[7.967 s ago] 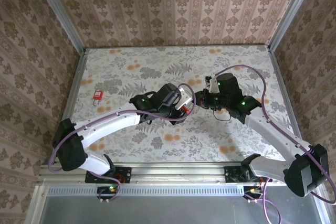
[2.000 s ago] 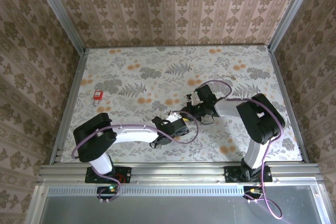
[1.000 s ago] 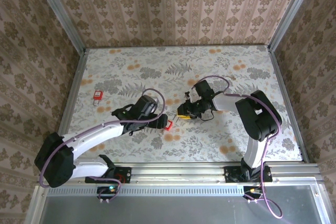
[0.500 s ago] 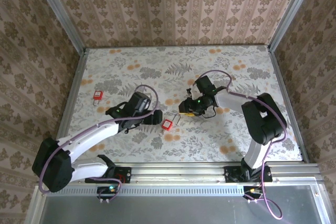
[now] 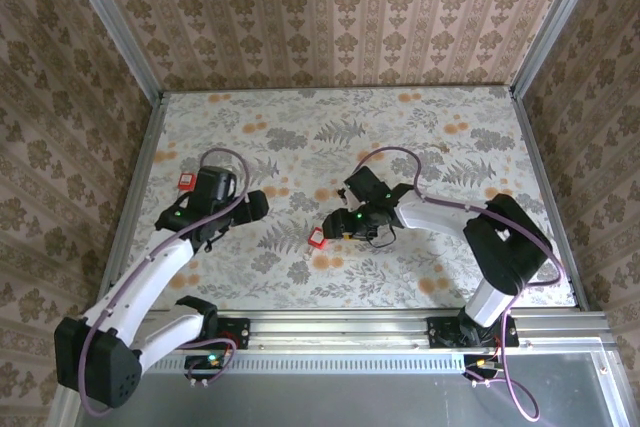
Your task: Unlock with the key
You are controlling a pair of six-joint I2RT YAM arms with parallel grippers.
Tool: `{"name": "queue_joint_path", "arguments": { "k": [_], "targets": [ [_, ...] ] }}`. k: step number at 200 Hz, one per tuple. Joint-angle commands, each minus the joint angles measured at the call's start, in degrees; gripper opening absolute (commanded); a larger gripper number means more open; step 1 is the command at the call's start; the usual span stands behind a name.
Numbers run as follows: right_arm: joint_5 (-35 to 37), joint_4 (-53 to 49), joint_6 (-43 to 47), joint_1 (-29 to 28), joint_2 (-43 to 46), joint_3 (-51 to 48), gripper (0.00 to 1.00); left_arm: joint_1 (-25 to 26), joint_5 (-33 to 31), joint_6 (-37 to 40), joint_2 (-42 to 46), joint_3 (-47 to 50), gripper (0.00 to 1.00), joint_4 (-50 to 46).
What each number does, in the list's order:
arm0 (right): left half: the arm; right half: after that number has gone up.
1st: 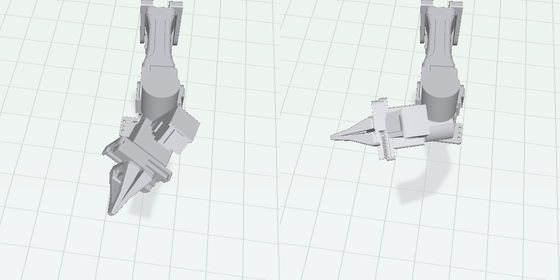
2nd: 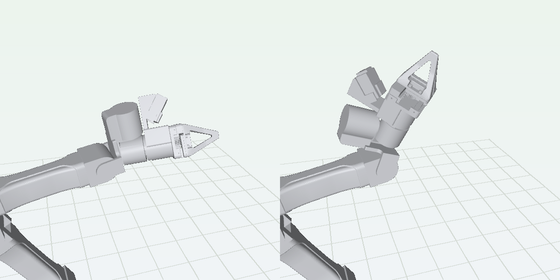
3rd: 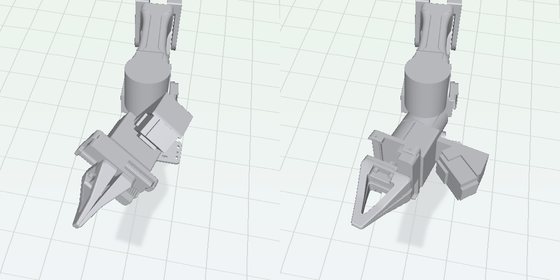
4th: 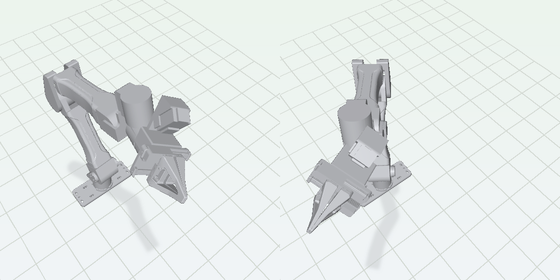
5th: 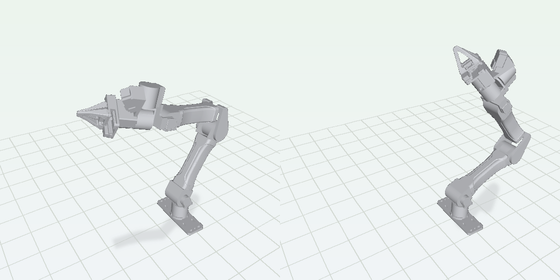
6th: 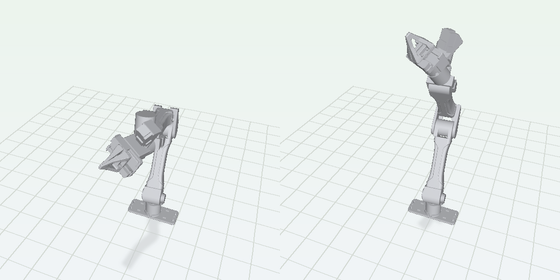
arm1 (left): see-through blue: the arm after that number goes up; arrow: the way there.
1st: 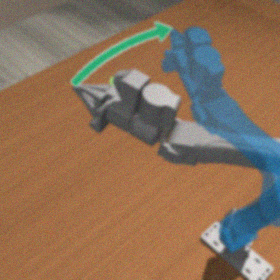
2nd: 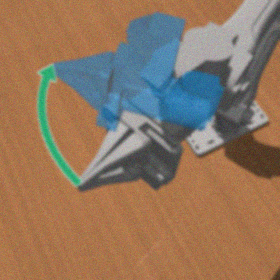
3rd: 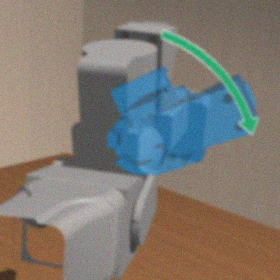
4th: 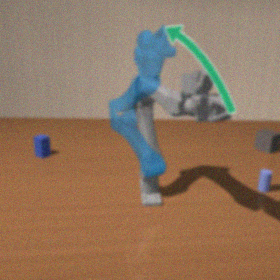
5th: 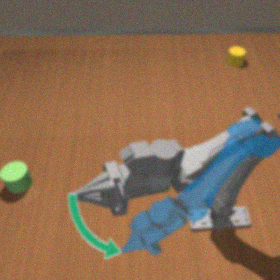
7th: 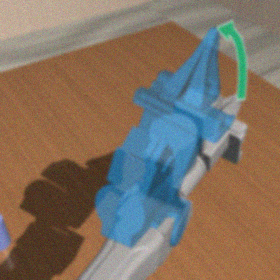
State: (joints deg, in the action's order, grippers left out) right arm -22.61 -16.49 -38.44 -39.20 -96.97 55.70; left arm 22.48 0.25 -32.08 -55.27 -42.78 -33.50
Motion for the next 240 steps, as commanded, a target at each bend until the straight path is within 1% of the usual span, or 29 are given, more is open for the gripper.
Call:
{"name": "queue_joint_path", "arguments": {
  "k": [1, 24, 72, 96, 136, 156, 180, 200, 213, 240],
  "targets": [
    [3.8, -0.4, -2.4, -0.2, -3.6, 4.1, 0.63, -2.0, 0.7, 2.3, 3.2, -1.9, 0.9, -4.9],
    [4.5, -2.0, -1.8, -0.7, -6.8, 7.4, 0.63, -4.2, -0.7, 2.6, 6.0, -2.2, 0.9, -8.5],
    [4.3, -3.3, -1.2, -1.7, -11.7, 13.1, 0.62, -10.9, -1.0, 1.5, 10.6, -1.7, 0.9, -14.0],
    [4.1, -3.9, -0.8, -2.1, -13.3, 15.4, 0.62, -13.9, 0.1, 2.0, 10.8, -1.6, 0.9, -14.6],
    [3.8, -5.0, -0.1, -2.2, -13.7, 17.1, 0.62, -16.0, 1.2, 2.3, 10.6, -1.7, 0.9, -14.4],
    [4.7, -4.5, 0.2, -2.2, -9.9, 15.4, 0.64, -16.8, 0.3, 2.6, 10.3, -2.3, 0.9, -14.9],
    [6.8, -5.2, 2.0, -2.3, -2.3, 12.8, 0.69, -19.2, -0.9, 3.6, 8.0, -3.6, 0.94, -15.9],
    [10.7, -7.6, 4.8, -2.2, 6.0, 10.0, 0.76, -21.9, -0.8, 5.1, 4.5, -5.5, 0.94, -16.4],
    [12.9, -8.6, 6.5, -2.3, 12.0, 7.4, 0.82, -23.2, -1.8, 6.7, 1.6, -6.7, 0.95, -16.0],
    [18.4, -11.8, 10.0, -1.5, 24.6, 2.0, 0.9, -24.3, -3.5, 9.8, -4.4, -10.1, 0.94, -15.1]
  ]
}}
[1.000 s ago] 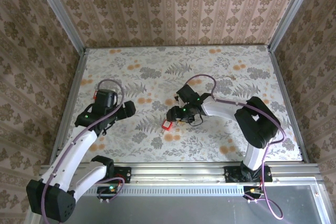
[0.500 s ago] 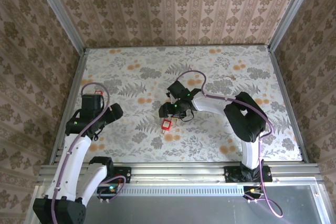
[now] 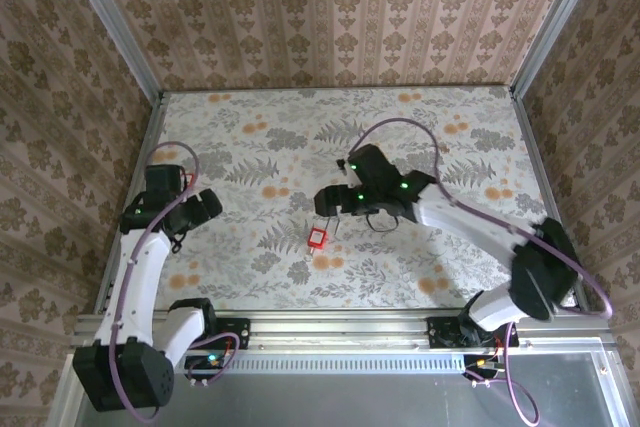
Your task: Unlock with the key
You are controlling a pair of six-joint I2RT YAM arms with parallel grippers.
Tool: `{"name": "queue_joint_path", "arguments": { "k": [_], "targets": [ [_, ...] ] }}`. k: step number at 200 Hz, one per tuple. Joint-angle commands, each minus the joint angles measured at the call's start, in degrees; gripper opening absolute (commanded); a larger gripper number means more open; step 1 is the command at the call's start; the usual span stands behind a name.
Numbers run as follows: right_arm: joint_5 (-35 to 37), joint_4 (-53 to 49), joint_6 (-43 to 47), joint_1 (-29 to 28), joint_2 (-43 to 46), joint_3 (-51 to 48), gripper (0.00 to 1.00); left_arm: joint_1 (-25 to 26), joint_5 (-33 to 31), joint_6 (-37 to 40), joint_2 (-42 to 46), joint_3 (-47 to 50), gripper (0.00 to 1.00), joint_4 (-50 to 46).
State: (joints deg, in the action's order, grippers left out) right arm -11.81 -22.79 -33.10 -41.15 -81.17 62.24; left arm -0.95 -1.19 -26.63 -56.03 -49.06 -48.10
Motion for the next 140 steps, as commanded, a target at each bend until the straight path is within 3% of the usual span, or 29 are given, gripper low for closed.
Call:
{"name": "queue_joint_path", "arguments": {
  "k": [1, 22, 66, 98, 121, 140],
  "targets": [
    [7.9, -5.7, 4.7, 0.5, 9.2, -4.7, 0.9, -0.9, -2.1, 4.4, -3.8, -3.9, 0.94, -0.4],
    [9.9, -9.9, 4.3, 6.4, 17.7, -9.0, 0.95, -0.7, -0.8, 5.2, -5.0, -4.7, 0.94, 2.6],
    [5.1, -18.8, 6.6, 28.7, 24.3, -12.9, 0.95, 3.2, 1.1, 6.8, -4.8, -5.6, 0.94, 7.4],
    [-0.3, -17.5, 8.4, 40.4, 19.3, -14.0, 0.93, 7.5, 0.1, 7.4, -2.4, -4.6, 0.94, 10.5],
    [-2.4, -12.9, 8.9, 45.1, 12.7, -11.4, 0.93, 10.4, 0.6, 9.1, 0.7, -3.9, 0.94, 13.4],
    [-3.5, -9.7, 9.5, 47.2, 4.1, -6.8, 0.87, 13.9, 1.0, 11.7, 4.2, -3.6, 0.95, 16.1]
  ]
}}
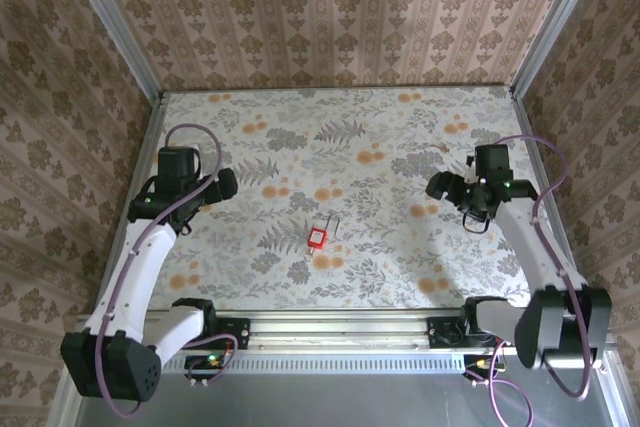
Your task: Unlock with the key
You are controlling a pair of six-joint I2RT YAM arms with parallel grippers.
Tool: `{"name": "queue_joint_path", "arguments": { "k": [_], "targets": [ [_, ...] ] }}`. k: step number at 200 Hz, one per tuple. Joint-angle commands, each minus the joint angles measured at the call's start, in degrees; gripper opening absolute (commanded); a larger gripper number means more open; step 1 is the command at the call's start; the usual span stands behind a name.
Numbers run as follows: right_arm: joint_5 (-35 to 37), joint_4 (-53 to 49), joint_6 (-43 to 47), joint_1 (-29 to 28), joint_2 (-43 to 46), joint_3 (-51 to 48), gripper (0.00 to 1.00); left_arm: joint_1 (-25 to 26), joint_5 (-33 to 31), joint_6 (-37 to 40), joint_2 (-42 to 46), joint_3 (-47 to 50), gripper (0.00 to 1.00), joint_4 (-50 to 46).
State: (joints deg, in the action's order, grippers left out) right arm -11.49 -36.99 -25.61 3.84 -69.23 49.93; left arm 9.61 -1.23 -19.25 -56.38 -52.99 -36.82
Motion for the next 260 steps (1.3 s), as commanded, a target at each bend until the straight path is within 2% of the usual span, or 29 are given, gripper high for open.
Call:
{"name": "queue_joint_path", "arguments": {
  "k": [1, 32, 50, 67, 76, 88, 115, 176, 212, 260],
  "targets": [
    [-3.8, 4.6, 2.1, 2.3, -8.3, 5.8, 0.87, 3.6, 1.1, 4.4, 4.7, 0.3, 0.95, 4.9],
    [-4.2, 5.6, 3.0, 4.0, -25.6, 17.7, 0.74, 9.8, 1.4, 8.9, 10.4, -0.9, 0.96, 6.5],
    [-3.4, 3.4, 2.6, 4.2, -34.0, 25.6, 0.67, 13.0, 4.1, 10.6, 13.3, -2.3, 0.97, 6.6],
    [-1.2, 0.2, 2.0, 4.2, -41.4, 32.9, 0.62, 16.2, 5.4, 12.0, 15.2, -3.8, 0.99, 6.0],
    [0.1, -1.8, 2.0, 4.1, -44.6, 36.6, 0.6, 19.4, 5.9, 12.5, 15.7, -4.8, 1.0, 5.3],
    [2.4, -3.4, 1.9, 4.1, -47.7, 40.4, 0.58, 22.9, 4.3, 13.7, 16.2, -6.4, 1.0, 4.0],
    [5.4, -5.5, 1.9, 3.9, -52.7, 46.5, 0.54, 30.1, -4.3, 16.8, 16.8, -9.8, 1.0, 0.7],
    [10.0, -10.9, 2.7, 3.1, -61.4, 56.3, 0.43, 37.3, -7.9, 18.6, 14.1, -14.6, 1.0, -1.2],
    [10.1, -12.3, 3.1, 2.9, -63.9, 58.9, 0.37, 39.0, -9.4, 18.8, 13.2, -15.2, 1.0, -1.5],
    [10.7, -12.4, 2.9, 2.9, -64.4, 59.0, 0.21, 40.0, -11.3, 18.7, 12.9, -14.9, 1.0, -1.5]
  ]
}}
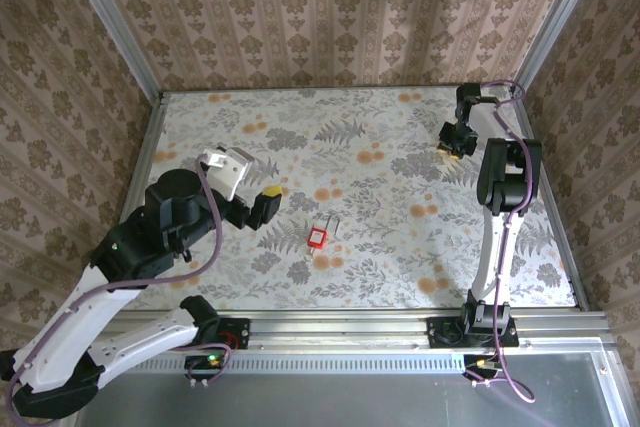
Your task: Unlock with the key
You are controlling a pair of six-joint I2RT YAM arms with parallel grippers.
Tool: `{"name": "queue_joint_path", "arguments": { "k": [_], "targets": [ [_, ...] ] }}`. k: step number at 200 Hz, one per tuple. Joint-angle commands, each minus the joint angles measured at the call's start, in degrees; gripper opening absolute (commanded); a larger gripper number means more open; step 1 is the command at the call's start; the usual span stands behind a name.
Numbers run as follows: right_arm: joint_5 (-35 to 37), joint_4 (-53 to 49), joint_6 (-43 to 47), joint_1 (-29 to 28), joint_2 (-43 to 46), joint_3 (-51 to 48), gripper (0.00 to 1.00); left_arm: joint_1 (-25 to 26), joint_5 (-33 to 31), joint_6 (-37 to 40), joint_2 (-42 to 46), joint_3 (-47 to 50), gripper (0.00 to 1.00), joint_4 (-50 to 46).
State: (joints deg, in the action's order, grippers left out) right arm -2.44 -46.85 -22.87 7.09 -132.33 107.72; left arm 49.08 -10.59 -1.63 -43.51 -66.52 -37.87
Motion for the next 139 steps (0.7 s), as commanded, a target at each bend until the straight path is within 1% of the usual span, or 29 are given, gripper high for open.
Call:
{"name": "queue_joint_path", "arguments": {
  "k": [1, 20, 43, 64, 72, 89, 124, 139],
  "targets": [
    [1.7, -2.6, 0.2, -0.3, -1.3, 1.2, 0.21, 0.5, -2.0, 1.1, 0.0, -1.4, 1.0, -0.4],
    [1.8, -2.7, 0.2, -0.3, -1.4, 1.0, 0.14, 0.6, -2.2, 1.0, -0.2, -1.1, 1.0, -0.4],
    [1.4, -2.8, 0.3, -0.4, -1.2, 0.5, 0.1, 0.7, -2.4, 0.9, -0.8, -0.5, 1.0, 0.3],
    [1.2, -2.5, 0.3, -0.6, 0.1, -0.9, 0.0, 0.8, -2.6, -0.4, -2.5, 0.8, 1.0, 1.1],
    [1.0, -1.7, 0.2, -0.6, 1.3, -2.3, 0.0, 0.8, -1.9, -1.3, -3.4, 1.9, 1.0, 2.2],
    [0.2, 0.1, -0.1, -0.8, 4.8, -5.4, 0.0, 0.8, 0.2, -5.4, -5.8, 4.7, 1.0, 6.1],
    [-3.1, 3.3, 1.2, -2.5, 14.5, -12.3, 0.0, 0.1, 8.8, -16.9, -13.8, 9.9, 1.0, 18.0],
    [-6.7, 5.1, 2.4, -3.7, 19.9, -16.0, 0.0, -0.6, 11.6, -22.4, -17.8, 10.3, 1.0, 22.5]
  ]
}}
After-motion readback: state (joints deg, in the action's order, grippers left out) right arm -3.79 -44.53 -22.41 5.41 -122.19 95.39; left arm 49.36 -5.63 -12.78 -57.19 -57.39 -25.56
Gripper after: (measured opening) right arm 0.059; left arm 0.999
